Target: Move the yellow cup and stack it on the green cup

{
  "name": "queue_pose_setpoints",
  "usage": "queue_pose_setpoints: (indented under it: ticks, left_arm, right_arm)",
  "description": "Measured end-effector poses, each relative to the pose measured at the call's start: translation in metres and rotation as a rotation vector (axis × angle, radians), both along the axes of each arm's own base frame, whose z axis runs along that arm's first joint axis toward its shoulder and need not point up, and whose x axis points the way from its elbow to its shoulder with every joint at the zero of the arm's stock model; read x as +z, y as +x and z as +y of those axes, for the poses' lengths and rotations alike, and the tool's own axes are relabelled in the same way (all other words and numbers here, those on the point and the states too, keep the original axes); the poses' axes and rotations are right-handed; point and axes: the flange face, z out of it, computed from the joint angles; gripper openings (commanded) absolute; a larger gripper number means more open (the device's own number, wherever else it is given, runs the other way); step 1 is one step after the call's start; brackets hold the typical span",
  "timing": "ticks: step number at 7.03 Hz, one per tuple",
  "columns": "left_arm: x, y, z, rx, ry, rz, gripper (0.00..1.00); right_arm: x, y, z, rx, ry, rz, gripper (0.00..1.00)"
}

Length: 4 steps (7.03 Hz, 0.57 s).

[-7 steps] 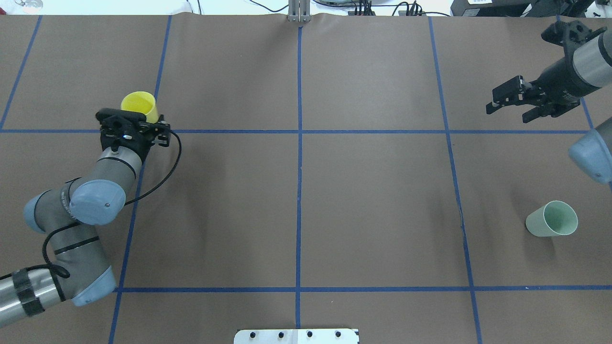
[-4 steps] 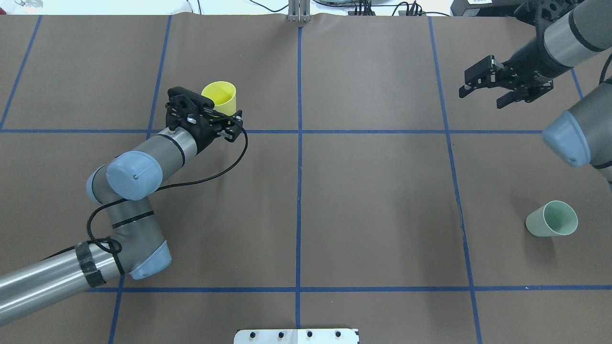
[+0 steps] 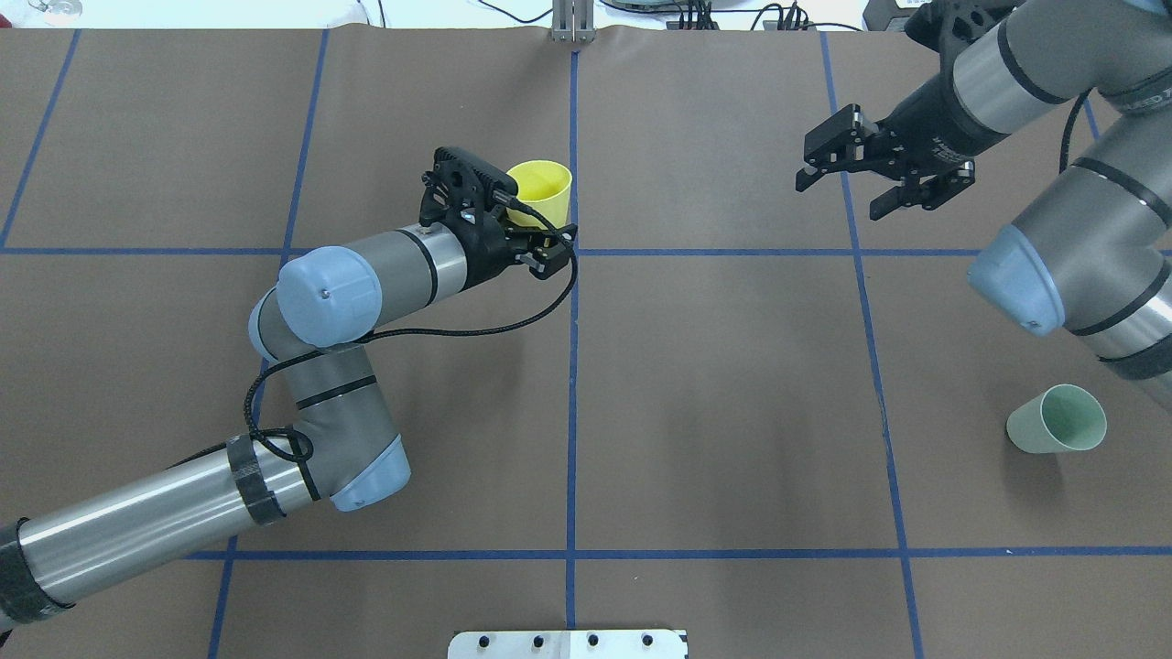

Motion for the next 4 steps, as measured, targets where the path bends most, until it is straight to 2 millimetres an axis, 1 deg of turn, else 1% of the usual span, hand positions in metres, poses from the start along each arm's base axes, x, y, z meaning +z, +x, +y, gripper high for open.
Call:
queue_pose_setpoints:
  ticks: [1,2,3,4]
  left_arm:
    - [-0.024,0.019,-0.001,0.025,0.073,-0.032,0.0]
    - [-0.048,0.042,-0.002,0.046,0.139,-0.066,0.0]
    - [-0.063,0.057,-0.001,0.061,0.185,-0.073,0.0]
    - [-0.067,0.063,0.007,0.1,0.238,-0.059,0.0]
  right_arm:
    - [-0.013,-0.015,0.006,-0.007,-0.007,-0.012,1.0]
    - [-0.025,-0.026,0.011,-0.01,-0.021,-0.024,1.0]
    - [-0.036,-0.037,0.015,-0.011,-0.035,-0.035,1.0]
    - [-0.045,-0.045,0.02,-0.016,-0.042,-0.045,1.0]
